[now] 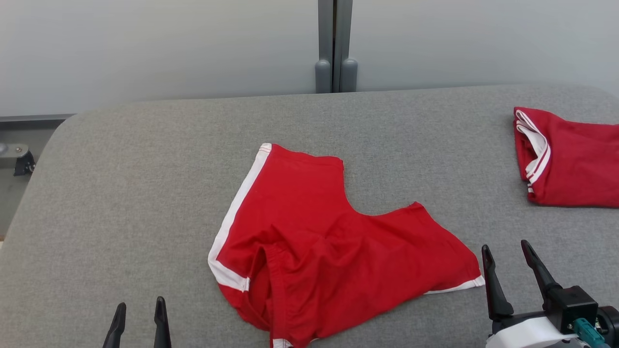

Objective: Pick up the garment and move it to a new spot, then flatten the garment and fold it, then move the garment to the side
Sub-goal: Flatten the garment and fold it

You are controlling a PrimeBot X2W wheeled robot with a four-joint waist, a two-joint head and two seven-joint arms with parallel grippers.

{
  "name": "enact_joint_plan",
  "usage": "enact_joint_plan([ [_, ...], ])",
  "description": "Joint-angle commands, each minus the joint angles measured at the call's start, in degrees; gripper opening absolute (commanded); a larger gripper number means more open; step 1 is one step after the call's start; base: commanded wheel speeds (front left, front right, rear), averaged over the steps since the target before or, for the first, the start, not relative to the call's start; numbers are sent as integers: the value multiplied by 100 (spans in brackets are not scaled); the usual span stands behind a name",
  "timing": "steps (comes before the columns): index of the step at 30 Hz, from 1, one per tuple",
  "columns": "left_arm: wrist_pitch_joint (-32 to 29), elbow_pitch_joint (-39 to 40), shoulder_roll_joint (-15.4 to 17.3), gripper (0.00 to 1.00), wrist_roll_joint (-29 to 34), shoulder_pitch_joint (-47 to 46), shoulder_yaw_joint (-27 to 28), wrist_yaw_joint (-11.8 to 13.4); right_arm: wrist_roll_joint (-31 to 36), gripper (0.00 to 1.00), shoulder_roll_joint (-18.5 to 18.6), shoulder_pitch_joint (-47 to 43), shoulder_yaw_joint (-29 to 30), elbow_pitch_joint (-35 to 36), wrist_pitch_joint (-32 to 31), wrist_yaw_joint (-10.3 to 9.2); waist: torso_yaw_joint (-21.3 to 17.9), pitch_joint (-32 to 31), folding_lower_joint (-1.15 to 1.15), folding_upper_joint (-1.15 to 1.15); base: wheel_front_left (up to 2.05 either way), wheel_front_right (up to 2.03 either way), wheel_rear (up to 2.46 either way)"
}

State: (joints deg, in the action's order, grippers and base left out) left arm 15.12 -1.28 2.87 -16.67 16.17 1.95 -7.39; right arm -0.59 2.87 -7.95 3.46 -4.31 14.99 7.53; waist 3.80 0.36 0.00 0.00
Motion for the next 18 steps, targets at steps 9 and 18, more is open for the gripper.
enact_joint_plan([
  [9,0,21,31,100,-5,86,-138,-20,-145,100,6,52,-42,-97,25,-10,8,-21,0,0,0,0,0],
  [18,-1,162,213,100,-110,161,-535,-20,-231,100,6,162,-36,-179,25,-10,-56,-11,0,0,0,0,0],
])
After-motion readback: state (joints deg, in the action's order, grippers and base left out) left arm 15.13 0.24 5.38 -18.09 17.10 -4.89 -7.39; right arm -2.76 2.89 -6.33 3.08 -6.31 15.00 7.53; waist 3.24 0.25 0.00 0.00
